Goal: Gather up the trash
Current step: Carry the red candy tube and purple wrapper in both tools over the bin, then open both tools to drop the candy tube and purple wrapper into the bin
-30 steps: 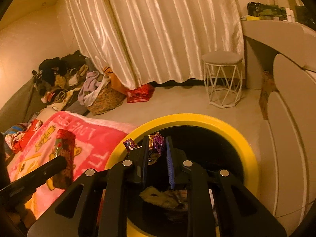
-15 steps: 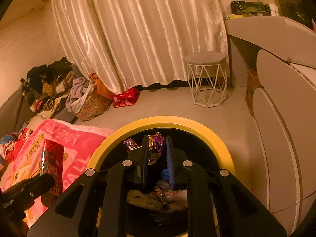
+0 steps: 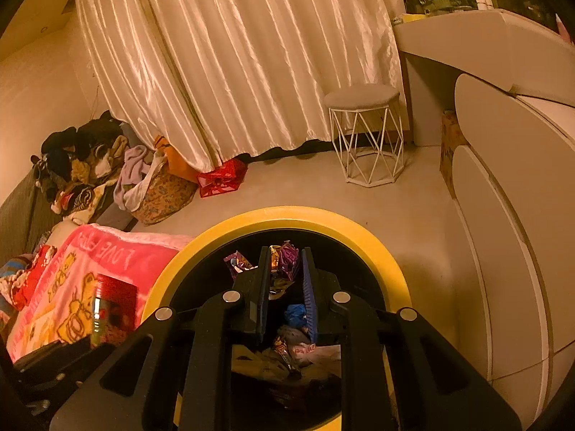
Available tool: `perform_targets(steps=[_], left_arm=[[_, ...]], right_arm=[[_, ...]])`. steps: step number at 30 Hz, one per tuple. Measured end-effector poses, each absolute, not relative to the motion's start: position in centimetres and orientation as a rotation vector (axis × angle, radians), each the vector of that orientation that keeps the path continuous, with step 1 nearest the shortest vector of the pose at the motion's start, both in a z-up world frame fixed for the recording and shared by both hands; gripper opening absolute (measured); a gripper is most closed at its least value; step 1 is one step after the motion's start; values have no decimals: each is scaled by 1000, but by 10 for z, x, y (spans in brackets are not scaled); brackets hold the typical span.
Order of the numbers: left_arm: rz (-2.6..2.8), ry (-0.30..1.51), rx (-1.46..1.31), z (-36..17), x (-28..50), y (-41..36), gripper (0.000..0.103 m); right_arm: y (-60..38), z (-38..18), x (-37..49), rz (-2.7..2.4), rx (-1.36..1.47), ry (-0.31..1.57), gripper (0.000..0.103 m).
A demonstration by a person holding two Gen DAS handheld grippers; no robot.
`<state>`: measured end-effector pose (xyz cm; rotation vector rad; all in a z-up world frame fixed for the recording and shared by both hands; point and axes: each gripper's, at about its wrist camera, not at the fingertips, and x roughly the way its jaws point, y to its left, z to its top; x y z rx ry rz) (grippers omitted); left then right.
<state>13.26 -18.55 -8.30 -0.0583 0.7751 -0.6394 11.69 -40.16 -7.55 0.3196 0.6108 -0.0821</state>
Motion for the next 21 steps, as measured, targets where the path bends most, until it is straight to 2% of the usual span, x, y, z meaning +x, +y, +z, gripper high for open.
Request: perform_targets(steps=[16,19,20,21], left_arm=[[-640,856,-7,-107,156,-204,24],[-643,849,1,-107,158,-205,25],[-644,853,-6,-107,159,-205,28],[-642,854,-9,-106,159,-205,38]], right_arm=[[-405,-86,120,-62,353,657,18],[-410,-87,120,-68,383,664,31],[-412,-88,119,-71,390,663,35],[-412,-88,119,-76,393,664,37]])
